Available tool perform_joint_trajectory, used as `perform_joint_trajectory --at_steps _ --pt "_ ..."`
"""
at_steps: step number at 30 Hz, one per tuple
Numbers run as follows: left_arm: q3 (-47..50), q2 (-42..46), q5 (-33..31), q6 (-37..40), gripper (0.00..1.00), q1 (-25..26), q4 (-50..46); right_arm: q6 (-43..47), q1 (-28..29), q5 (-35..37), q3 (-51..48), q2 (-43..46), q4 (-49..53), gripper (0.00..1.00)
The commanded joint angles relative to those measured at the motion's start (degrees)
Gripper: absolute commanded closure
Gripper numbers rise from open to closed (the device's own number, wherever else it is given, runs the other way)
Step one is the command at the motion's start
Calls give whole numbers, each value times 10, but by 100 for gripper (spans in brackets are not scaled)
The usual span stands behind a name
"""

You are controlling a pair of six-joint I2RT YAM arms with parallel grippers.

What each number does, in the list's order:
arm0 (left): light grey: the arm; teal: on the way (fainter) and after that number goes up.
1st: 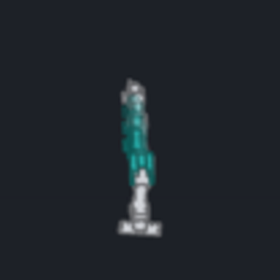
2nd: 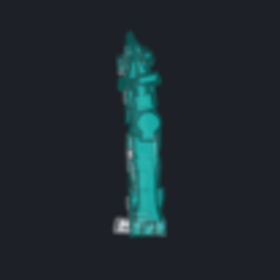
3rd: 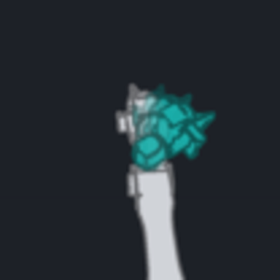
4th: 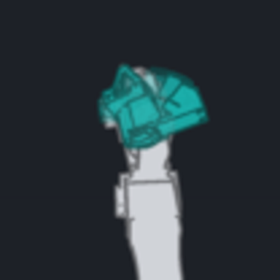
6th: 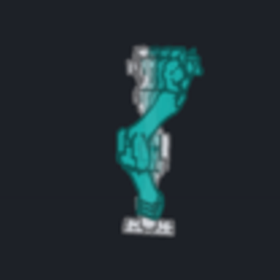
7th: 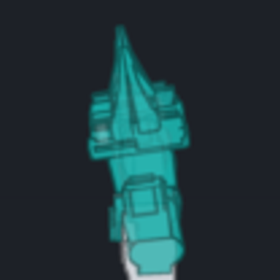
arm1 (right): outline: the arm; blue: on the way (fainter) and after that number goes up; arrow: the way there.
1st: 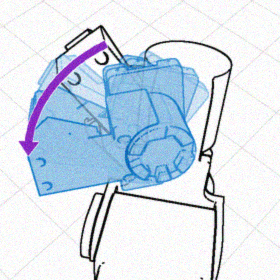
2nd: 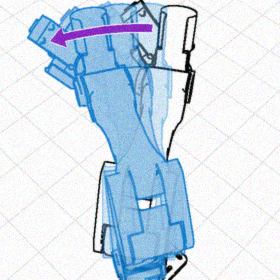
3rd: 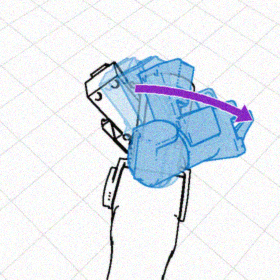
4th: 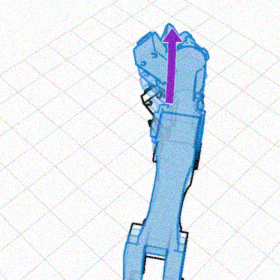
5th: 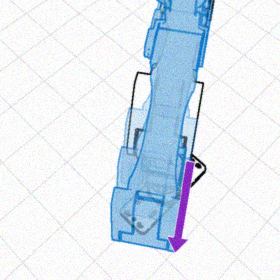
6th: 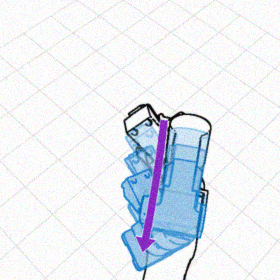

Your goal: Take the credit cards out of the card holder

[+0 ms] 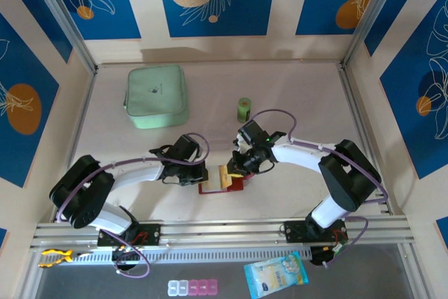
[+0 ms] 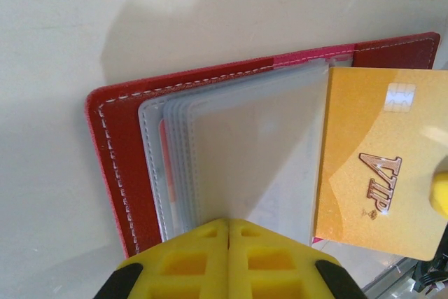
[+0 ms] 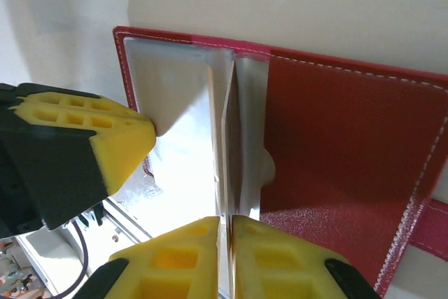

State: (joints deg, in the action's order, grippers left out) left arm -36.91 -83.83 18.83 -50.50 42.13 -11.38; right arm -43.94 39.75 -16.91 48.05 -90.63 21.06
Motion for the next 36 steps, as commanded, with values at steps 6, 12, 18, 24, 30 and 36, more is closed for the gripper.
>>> perform_joint_trajectory --at_steps 6,12,18,24,30,36 --pt "10 -15 -21 8 95 3 -36 -11 8 16 20 -14 32 87" --pt "1 -7 -24 15 93 4 -41 -8 9 39 25 15 52 92" --pt "-9 5 -28 13 92 3 -49 38 0 55 42 70 97 92" --pt "-21 26 -27 8 87 3 -53 200 -13 87 89 89 155 95" --pt "-23 70 -54 11 83 0 -82 405 -23 111 160 55 204 95" --pt "10 123 -64 4 80 -20 -89 599 -34 140 245 -13 240 100"
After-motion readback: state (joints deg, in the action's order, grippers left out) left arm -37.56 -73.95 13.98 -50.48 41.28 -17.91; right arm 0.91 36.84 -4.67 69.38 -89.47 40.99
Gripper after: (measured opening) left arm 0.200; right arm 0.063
